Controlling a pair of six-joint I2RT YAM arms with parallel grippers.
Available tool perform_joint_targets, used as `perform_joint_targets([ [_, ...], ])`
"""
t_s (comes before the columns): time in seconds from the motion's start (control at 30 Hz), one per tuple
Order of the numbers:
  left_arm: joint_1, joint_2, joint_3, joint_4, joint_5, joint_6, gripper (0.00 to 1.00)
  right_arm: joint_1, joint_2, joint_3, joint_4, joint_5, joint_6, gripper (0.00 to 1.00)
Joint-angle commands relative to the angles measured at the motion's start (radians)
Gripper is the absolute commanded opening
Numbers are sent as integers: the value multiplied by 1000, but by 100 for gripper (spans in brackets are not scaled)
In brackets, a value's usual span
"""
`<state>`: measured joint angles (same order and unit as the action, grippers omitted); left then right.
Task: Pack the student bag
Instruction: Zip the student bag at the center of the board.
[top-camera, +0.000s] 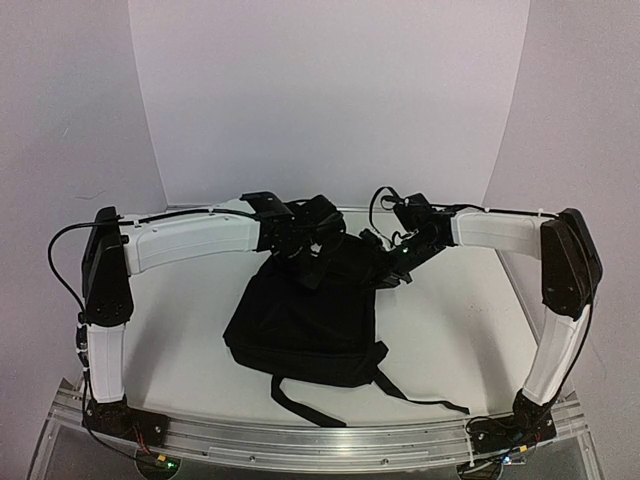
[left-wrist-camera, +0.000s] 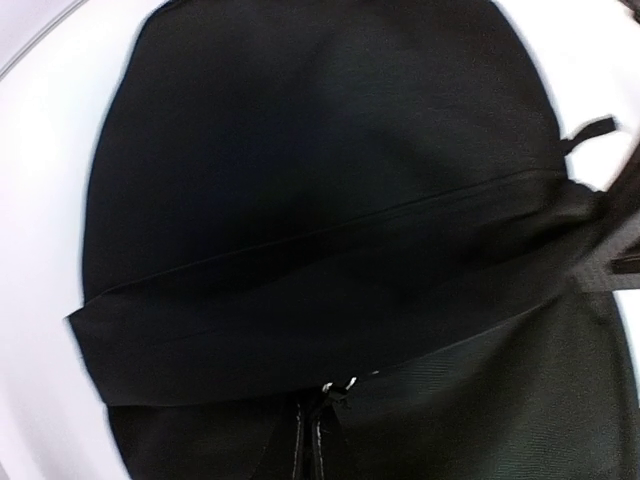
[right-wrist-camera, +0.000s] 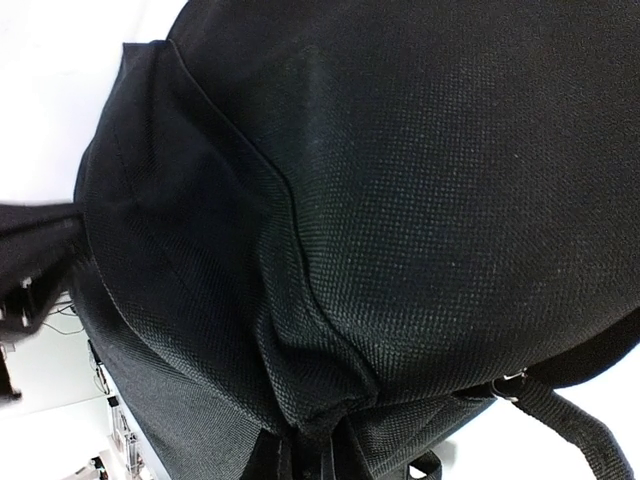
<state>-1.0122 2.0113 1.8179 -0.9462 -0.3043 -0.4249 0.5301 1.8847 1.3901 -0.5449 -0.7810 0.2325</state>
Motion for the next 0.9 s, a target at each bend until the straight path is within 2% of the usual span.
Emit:
perform_joint_targets([
  [0.0,55,-92,-58,-61,-82,-25,0,-36,-55,-23,-14,86,-21,0],
  [0.5,228,-176,-264,-3,-109,-47,0,-84,-78,-54,-54,127,-81,0],
  [0.7,274,-170,-282,42,-91,-35,0,-84,-87,-47,-58,119,-89,0],
  [0.87,299,-169,-268,89,-32,0,0,-85,-104,-51,-58,12,-89,0],
])
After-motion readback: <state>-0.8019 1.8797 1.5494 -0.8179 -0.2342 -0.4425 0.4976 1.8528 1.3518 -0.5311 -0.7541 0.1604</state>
